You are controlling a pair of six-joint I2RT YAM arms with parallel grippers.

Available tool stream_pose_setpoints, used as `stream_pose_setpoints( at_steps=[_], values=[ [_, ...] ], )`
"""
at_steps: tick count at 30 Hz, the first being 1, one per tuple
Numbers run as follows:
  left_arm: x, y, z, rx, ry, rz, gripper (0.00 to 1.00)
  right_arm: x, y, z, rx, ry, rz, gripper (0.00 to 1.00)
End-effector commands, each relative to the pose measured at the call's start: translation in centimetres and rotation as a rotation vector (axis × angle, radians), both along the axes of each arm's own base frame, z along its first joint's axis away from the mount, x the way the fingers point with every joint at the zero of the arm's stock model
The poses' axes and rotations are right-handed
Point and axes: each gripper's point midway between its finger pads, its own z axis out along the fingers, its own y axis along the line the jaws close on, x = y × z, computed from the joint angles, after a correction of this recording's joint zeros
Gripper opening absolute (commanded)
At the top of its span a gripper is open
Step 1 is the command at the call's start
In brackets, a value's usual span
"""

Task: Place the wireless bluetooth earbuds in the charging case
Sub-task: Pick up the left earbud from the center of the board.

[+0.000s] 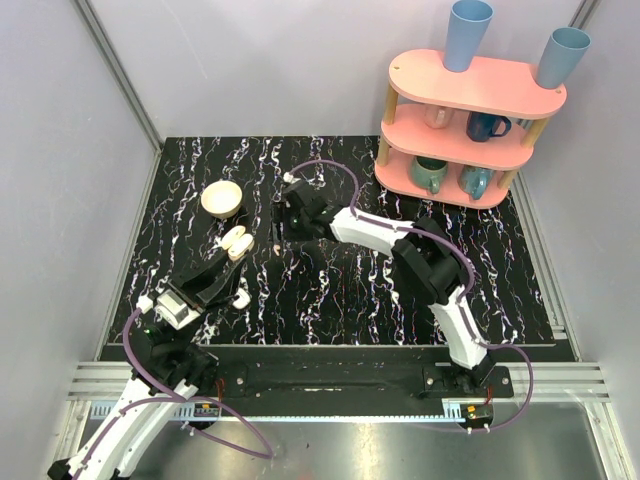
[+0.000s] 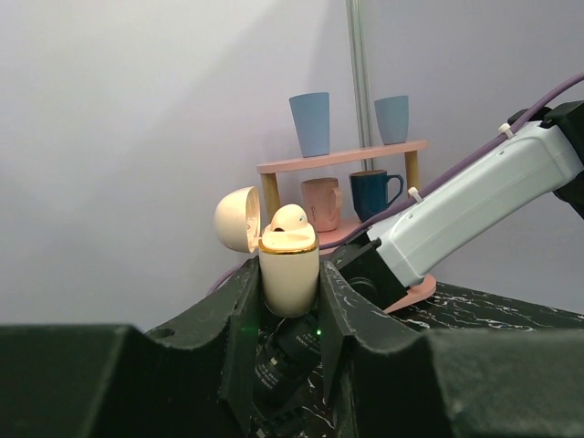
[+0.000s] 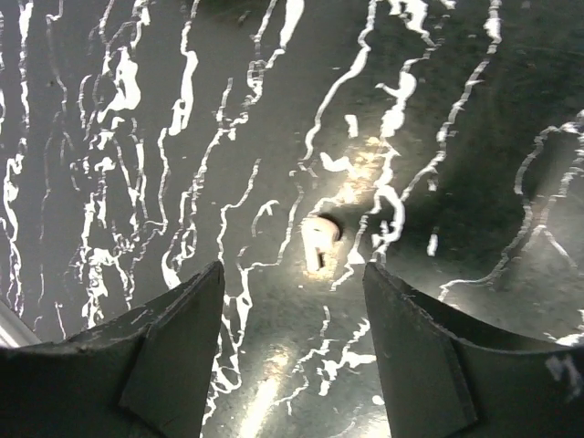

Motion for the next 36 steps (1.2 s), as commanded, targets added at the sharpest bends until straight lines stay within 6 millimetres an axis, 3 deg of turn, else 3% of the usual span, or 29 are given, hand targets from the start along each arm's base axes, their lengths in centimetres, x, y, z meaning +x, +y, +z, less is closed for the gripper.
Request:
stream_pose_setpoints(
  at_steps=[1, 12, 36],
  values=[
    [-1.0, 0.7, 1.9, -0.044, -0.047, -0.002, 0.0, 1.0, 1.6, 1.2, 0.029, -0.042, -0.02, 0.68],
    [-0.9, 0.7, 1.9, -0.052, -0.045, -0.006, 0.0, 0.4, 2.2, -1.7, -0.1, -0.039, 0.026, 0.61],
    [-1.6, 1.1, 2.2, -0.08, -0.067, -0.012, 0.0, 0.2, 2.5, -4.1, -0.29, -0.109, -0.008, 0.49]
  ],
)
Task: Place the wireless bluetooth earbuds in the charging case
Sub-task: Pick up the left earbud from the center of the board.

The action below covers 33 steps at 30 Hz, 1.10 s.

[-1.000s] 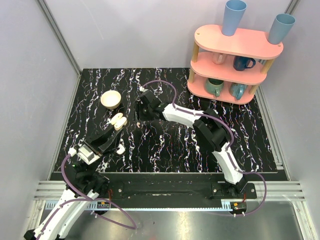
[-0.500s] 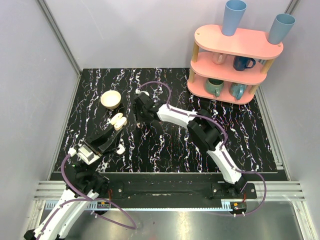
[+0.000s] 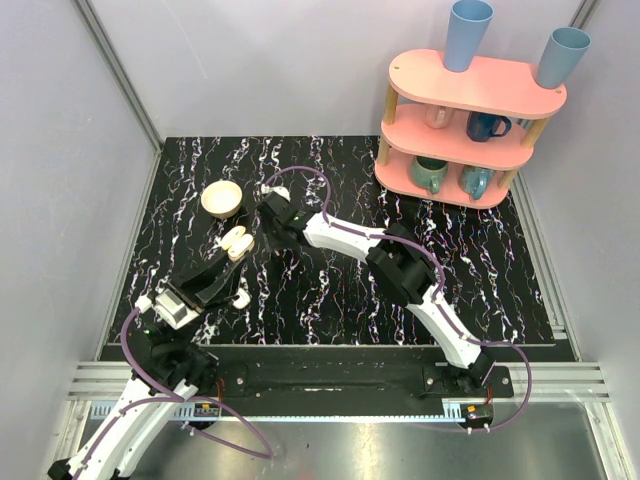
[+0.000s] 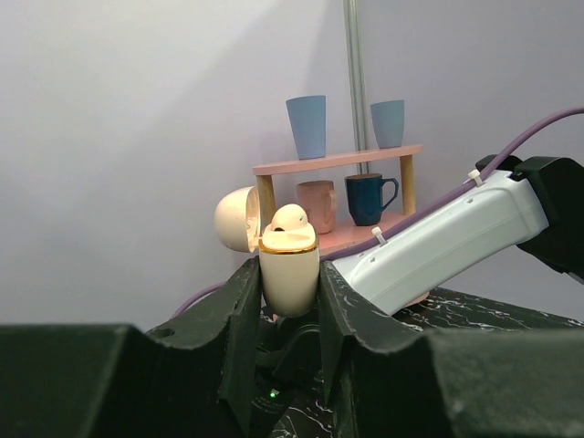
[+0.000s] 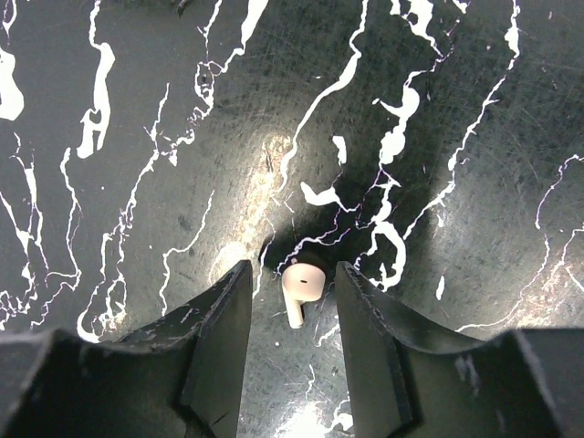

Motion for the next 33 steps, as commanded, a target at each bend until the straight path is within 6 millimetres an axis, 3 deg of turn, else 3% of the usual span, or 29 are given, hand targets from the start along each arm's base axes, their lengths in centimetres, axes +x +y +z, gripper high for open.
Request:
stream_pose_setpoints(
  at_steps=[1, 33],
  values=[
    [-1.54, 1.09, 2.14, -0.066, -0.075, -0.003, 0.0, 0.37, -0.32, -0.38, -0.053, -0.024, -0.017, 0.49],
    [-1.41, 1.3, 2.06, -0.08, -0.072, 0.005, 0.0, -0.4, 0.0, -1.09, -0.07, 0.007, 0.015, 0.37]
  ],
)
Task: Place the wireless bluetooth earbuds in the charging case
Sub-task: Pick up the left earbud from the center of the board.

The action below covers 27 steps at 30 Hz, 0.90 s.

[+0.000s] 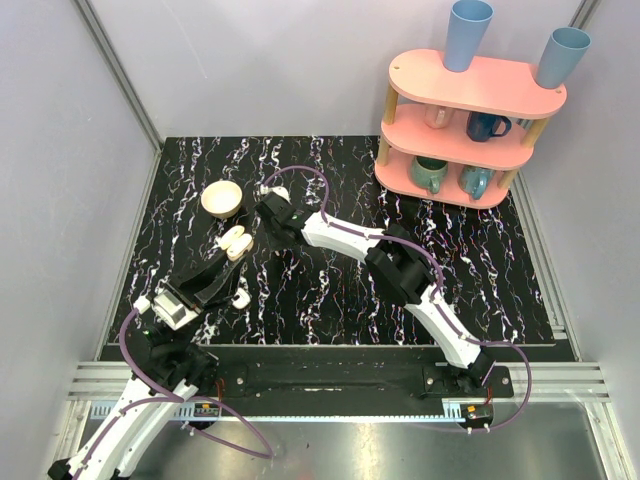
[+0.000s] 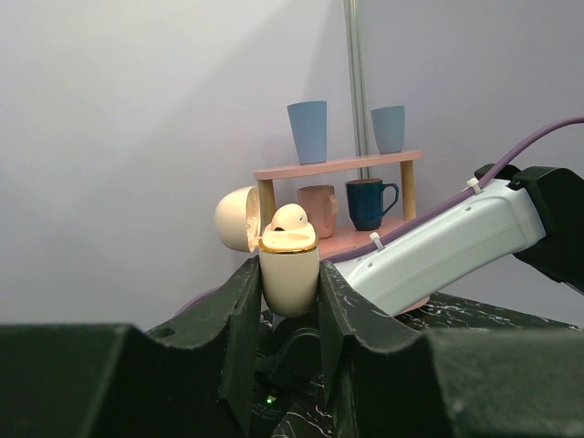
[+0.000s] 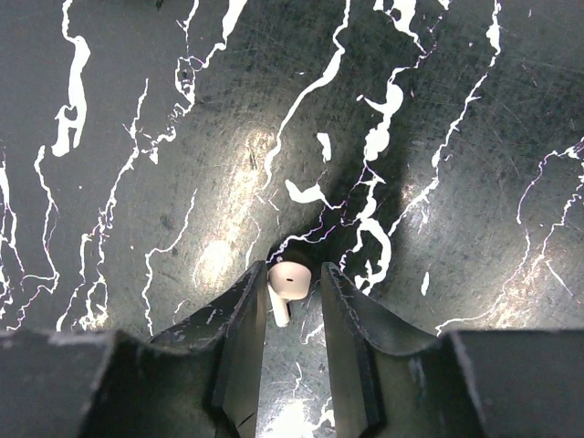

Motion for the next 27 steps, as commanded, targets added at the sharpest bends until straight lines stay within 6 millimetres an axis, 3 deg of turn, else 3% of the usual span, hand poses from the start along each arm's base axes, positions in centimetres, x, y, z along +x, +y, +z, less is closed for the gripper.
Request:
stream_pose_setpoints(
  at_steps=[1, 17, 23, 24, 26, 27],
  values=[
    [-1.3, 1.2, 1.8, -0.066, -0.065, 0.007, 0.0, -0.5, 0.5, -0.7, -0.017, 0.014, 0.017, 0.37],
    [-1.3, 1.2, 1.8, -0.062, -0.062, 0.006, 0.0, -0.5, 0.4, 0.0, -0.009, 0.001, 0.022, 0.15],
    [-1.2, 1.1, 1.7, -0.062, -0.059, 0.008, 0.0, -0.2, 0.2, 2.1, 0.025, -0.054, 0.017, 0.1],
    [-1.2, 1.2, 1.8, -0.064, -0.061, 0.011, 0.0, 0.2, 0.1, 3.9, 0.048, -0.084, 0.008, 0.1],
    [-1.2, 1.2, 1.8, -0.062, -0.061, 0.012, 0.0, 0.2, -0.2, 4.8, 0.058, -0.114, 0.006, 0.1],
    [-1.3, 1.3, 1.9, -0.063, -0.064, 0.013, 0.0, 0.4, -0.4, 6.8, 0.08, -0.147, -0.006, 0.1]
  ],
)
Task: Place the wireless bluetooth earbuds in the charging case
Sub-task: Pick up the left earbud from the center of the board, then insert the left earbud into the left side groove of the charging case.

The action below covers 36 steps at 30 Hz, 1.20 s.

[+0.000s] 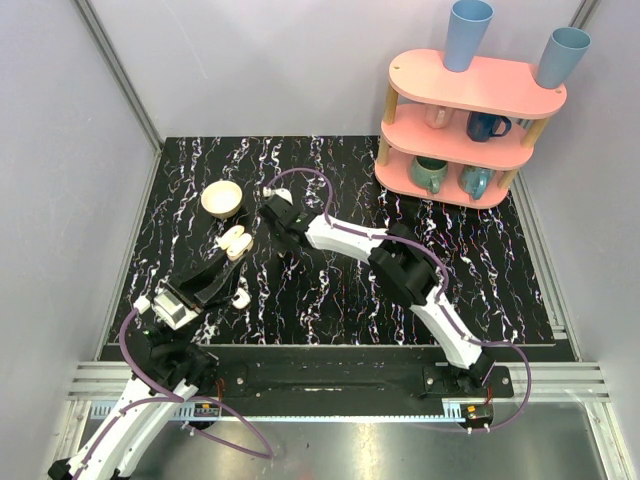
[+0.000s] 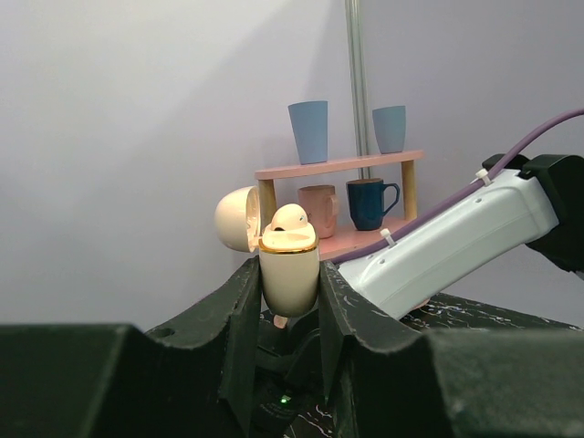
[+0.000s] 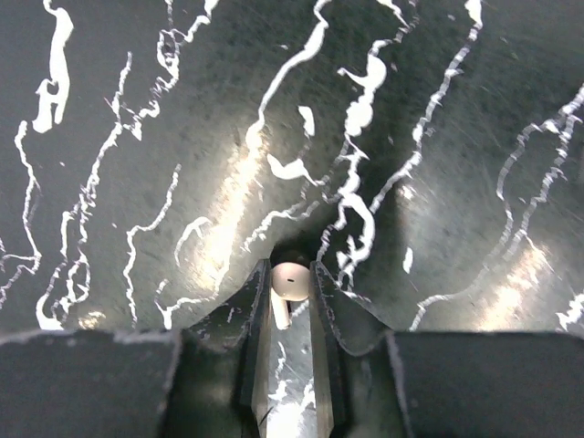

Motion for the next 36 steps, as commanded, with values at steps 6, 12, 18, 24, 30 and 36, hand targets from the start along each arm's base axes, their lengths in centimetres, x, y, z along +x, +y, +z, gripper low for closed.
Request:
stream_pose_setpoints(
  at_steps=[6, 12, 18, 24, 30, 36],
  values=[
    [-1.2, 1.4, 2.0, -0.068, -0.063, 0.021, 0.0, 0.9, -2.4, 13.0, 0.162, -0.279, -0.084, 0.1],
    [-0.9, 1.5, 2.0, -0.08, -0.053, 0.028, 0.0, 0.2, -6.2, 20.4, 0.293, -0.432, -0.186, 0.1],
    [-0.3, 0.9, 2.0, -0.072, -0.046, 0.019, 0.0, -1.7, -10.0, 29.0, 0.469, -0.579, -0.241, 0.09],
    [0.7, 0.2, 1.9, -0.073, -0.035, 0.012, 0.0, -5.1, -12.5, 36.0, 0.63, -0.733, -0.221, 0.09],
    [1.1, -1.1, 2.1, -0.105, -0.018, -0.062, 0.0, -9.5, -12.9, 41.3, 0.777, -0.901, -0.128, 0.09],
    [1.3, -1.6, 2.7, -0.124, -0.021, -0.083, 0.0, -12.6, -11.6, 43.2, 0.835, -1.032, -0.025, 0.1]
  ],
)
